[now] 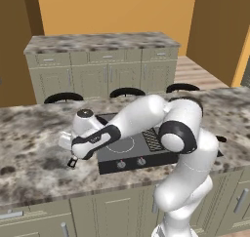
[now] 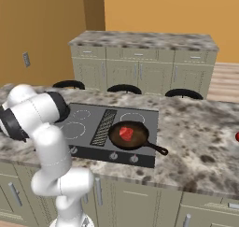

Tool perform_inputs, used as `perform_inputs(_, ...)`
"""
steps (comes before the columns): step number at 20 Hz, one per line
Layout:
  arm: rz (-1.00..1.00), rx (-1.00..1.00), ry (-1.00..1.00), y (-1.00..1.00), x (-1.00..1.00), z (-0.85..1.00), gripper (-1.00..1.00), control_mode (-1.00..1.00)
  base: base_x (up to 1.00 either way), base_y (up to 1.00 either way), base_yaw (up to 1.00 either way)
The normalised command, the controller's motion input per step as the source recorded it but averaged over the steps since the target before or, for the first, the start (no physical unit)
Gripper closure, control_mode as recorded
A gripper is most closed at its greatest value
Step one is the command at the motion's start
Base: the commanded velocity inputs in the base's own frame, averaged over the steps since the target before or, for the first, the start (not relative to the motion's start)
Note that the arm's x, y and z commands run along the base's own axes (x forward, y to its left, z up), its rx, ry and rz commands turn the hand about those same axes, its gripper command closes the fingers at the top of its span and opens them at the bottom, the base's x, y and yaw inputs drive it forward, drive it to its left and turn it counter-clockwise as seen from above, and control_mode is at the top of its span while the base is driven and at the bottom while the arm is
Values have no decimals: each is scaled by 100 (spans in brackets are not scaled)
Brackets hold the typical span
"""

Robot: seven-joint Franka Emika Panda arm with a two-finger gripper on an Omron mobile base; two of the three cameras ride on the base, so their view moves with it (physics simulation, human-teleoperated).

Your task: Place both pans onto different burners. Then place the tomato and the steak on different pans.

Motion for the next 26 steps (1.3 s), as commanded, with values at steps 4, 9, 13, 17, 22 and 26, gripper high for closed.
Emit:
perform_inputs(4, -17, 4, 2, -21, -9, 13, 100, -100, 0, 0, 0)
perform_inputs(9, -14, 0, 7, -11, -8, 8, 100, -100, 0, 0, 0)
perform_inputs(13, -15, 0, 10, -9, -1, 6, 100, -100, 0, 0, 0)
perform_inputs(17, -15, 0, 9, -13, 0, 9, 100, -100, 0, 0, 0)
perform_inputs(22, -12, 0, 7, -20, 0, 5, 100, -100, 0, 0, 0)
perform_inputs(26, -10, 0, 5, -18, 0, 0, 100, -100, 0, 0, 0)
